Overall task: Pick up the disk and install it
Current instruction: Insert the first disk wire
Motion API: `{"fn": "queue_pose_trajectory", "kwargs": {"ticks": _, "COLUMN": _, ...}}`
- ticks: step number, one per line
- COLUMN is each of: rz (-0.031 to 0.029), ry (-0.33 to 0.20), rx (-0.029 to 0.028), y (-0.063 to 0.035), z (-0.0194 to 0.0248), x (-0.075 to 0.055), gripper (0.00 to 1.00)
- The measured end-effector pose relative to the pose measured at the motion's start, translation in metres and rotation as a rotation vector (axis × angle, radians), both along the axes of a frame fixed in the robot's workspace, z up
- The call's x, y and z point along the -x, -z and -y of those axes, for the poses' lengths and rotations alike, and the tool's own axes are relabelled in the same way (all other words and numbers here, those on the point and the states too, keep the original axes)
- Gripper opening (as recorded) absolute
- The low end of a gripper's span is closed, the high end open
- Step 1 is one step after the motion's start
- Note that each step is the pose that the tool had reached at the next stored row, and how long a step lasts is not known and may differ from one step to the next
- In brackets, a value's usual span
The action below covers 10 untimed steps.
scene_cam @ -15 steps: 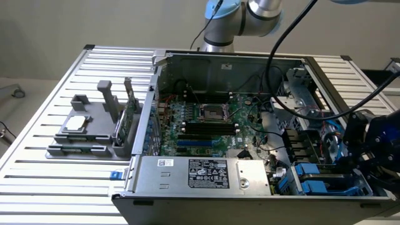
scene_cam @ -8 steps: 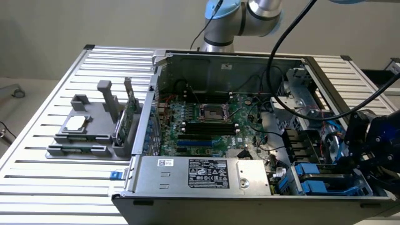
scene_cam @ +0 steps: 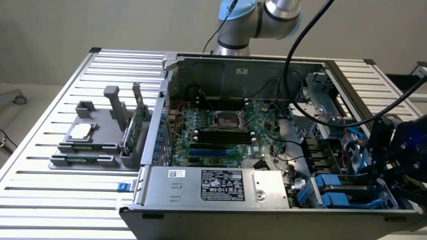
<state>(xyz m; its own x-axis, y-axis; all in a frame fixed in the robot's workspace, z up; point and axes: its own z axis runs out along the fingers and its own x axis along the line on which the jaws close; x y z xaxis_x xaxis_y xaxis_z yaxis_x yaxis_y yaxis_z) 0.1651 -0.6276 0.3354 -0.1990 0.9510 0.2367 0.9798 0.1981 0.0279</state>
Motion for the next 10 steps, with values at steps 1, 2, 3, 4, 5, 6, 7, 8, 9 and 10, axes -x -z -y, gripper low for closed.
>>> {"fn": "queue_pose_trajectory", "kwargs": {"ticks": 1, "rz": -0.0031, "ry": 0.001, "rx": 0.0000, "y": 0.0000, "z": 0.0000, "x": 0.0003, "gripper": 0.17}}
{"fn": "queue_pose_trajectory", "kwargs": {"ticks": 2, "rz": -0.0065, "ry": 0.002, "rx": 0.0000, "y": 0.0000, "z": 0.0000, "x": 0.0006, "gripper": 0.17}}
{"fn": "queue_pose_trajectory", "kwargs": {"ticks": 3, "rz": -0.0104, "ry": 0.003, "rx": 0.0000, "y": 0.0000, "z": 0.0000, "x": 0.0010, "gripper": 0.17}}
{"fn": "queue_pose_trajectory", "kwargs": {"ticks": 4, "rz": -0.0144, "ry": 0.003, "rx": 0.0000, "y": -0.0001, "z": 0.0000, "x": 0.0013, "gripper": 0.17}}
{"fn": "queue_pose_trajectory", "kwargs": {"ticks": 5, "rz": -0.0179, "ry": 0.004, "rx": 0.0001, "y": -0.0001, "z": 0.0000, "x": 0.0017, "gripper": 0.17}}
{"fn": "queue_pose_trajectory", "kwargs": {"ticks": 6, "rz": -0.0200, "ry": 0.005, "rx": 0.0002, "y": -0.0002, "z": 0.0000, "x": 0.0020, "gripper": 0.17}}
{"fn": "queue_pose_trajectory", "kwargs": {"ticks": 7, "rz": -0.0206, "ry": 0.005, "rx": 0.0004, "y": -0.0007, "z": 0.0000, "x": 0.0026, "gripper": 0.17}}
{"fn": "queue_pose_trajectory", "kwargs": {"ticks": 8, "rz": -0.0207, "ry": 0.006, "rx": 0.0003, "y": -0.0011, "z": -0.0001, "x": 0.0033, "gripper": 0.17}}
{"fn": "queue_pose_trajectory", "kwargs": {"ticks": 9, "rz": -0.0208, "ry": 0.006, "rx": 0.0002, "y": -0.0014, "z": -0.0001, "x": 0.0043, "gripper": 0.17}}
{"fn": "queue_pose_trajectory", "kwargs": {"ticks": 10, "rz": -0.0208, "ry": 0.006, "rx": 0.0001, "y": -0.0017, "z": -0.0002, "x": 0.0056, "gripper": 0.17}}
